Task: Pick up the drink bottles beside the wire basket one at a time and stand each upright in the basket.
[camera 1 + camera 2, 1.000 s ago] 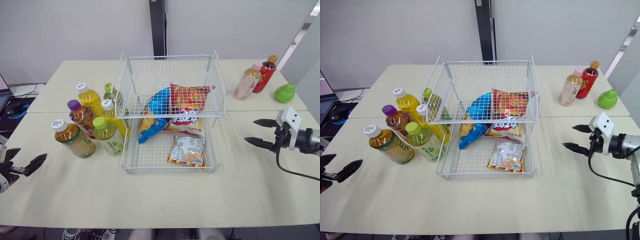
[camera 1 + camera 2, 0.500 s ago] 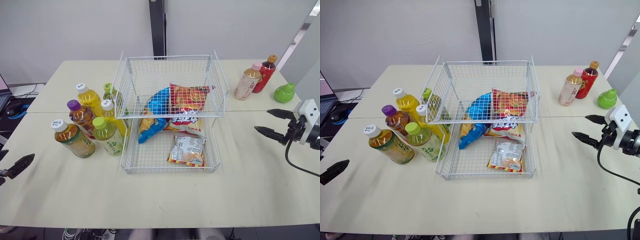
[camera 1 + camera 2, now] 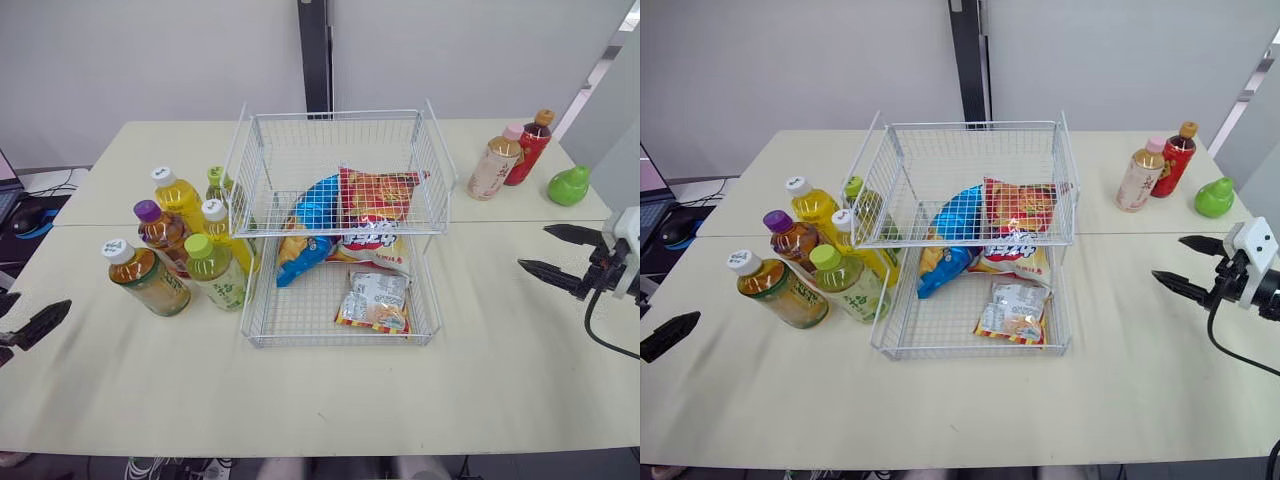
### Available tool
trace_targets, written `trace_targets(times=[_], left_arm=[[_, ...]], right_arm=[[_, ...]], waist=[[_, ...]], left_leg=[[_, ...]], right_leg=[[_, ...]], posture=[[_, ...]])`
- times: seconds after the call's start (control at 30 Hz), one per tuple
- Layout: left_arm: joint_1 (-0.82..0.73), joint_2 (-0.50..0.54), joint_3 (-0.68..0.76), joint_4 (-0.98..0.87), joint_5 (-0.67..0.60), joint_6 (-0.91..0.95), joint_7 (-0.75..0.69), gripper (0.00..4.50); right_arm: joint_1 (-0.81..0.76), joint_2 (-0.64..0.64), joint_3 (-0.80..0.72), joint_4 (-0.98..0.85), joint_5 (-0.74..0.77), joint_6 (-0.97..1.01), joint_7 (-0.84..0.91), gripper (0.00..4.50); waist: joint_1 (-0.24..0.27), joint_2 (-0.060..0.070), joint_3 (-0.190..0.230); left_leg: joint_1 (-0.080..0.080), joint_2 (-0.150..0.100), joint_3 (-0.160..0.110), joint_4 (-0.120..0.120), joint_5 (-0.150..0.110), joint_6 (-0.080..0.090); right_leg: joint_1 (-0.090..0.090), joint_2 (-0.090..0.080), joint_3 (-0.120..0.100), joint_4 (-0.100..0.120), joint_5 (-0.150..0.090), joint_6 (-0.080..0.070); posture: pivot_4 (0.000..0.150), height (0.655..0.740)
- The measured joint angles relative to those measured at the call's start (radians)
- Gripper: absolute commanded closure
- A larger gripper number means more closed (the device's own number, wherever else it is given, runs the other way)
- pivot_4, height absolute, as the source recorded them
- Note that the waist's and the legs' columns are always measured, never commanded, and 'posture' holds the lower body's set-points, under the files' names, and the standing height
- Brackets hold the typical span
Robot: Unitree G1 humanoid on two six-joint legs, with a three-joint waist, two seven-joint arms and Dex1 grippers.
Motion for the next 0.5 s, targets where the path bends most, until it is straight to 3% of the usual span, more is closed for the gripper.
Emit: trace_targets(times=[0.23, 0.33, 0.5], left_arm=[[-0.022, 0.000, -0.015, 0.000, 0.000, 0.015, 0.001, 0.03], [-0.016, 0.000, -0.018, -0.006, 0.000, 0.026, 0.003, 0.03], [0.043, -0.010, 0.011, -0.080, -0.014, 0.058, 0.016, 0.03]], right_arm=[[0.092, -0.117, -0.144, -0.411, 0.251, 0.282, 0.027, 0.00], [0.030, -0.136, -0.144, -0.557, 0.359, 0.370, 0.021, 0.00], [-0.181, -0.074, 0.019, -0.651, 0.454, 0.430, -0.016, 0.00]], waist=[[-0.002, 0.000, 0.000], [-0.003, -0.002, -0.001], [-0.002, -0.002, -0.002]], left_leg=[[0.000, 0.004, 0.002, 0.000, 0.000, 0.000], [0.000, 0.007, 0.003, 0.000, 0.000, 0.000], [0.000, 0.008, 0.004, 0.000, 0.000, 0.000]], right_leg=[[-0.001, 0.001, 0.000, -0.001, 0.000, 0.000], [-0.001, 0.003, 0.000, -0.001, 0.001, -0.002], [-0.003, 0.003, 0.001, -0.002, 0.002, -0.004]], posture=[[0.150, 0.7400], [0.150, 0.7400], [0.150, 0.7400]])
